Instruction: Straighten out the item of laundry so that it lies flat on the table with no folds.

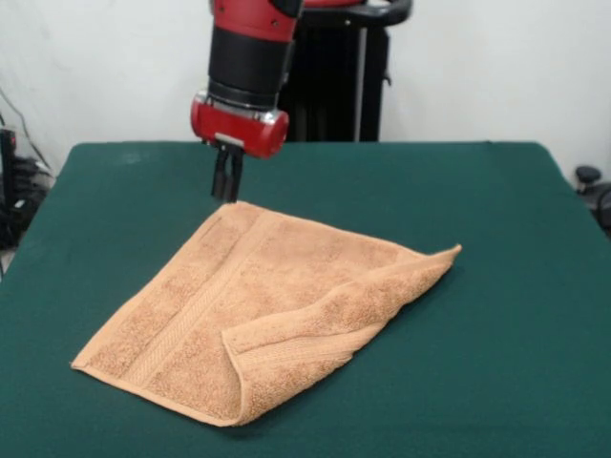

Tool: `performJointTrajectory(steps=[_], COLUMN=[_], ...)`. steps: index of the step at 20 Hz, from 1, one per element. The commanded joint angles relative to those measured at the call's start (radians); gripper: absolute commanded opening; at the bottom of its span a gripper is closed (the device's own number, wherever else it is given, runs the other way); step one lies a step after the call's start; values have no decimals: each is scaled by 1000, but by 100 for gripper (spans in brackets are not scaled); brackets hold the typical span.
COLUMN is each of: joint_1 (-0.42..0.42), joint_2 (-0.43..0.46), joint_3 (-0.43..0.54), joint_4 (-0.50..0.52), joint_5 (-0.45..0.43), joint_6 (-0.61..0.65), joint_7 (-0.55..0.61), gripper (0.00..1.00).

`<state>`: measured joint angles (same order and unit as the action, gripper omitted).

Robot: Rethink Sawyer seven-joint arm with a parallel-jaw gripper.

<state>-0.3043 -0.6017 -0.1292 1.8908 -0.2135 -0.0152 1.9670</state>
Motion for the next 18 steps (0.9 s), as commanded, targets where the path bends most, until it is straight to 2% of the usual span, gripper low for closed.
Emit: performJointTrajectory(steps=[1, 9, 18], joint_1=[38, 52, 14], joint_2=[117, 150, 162], joint_3=[142, 141, 171], joint_4=[-158, -235, -298], joint_5=[83, 120, 112], joint_6=[67, 108, 161], joint_7=[123, 112, 70], gripper=[0, 0, 0])
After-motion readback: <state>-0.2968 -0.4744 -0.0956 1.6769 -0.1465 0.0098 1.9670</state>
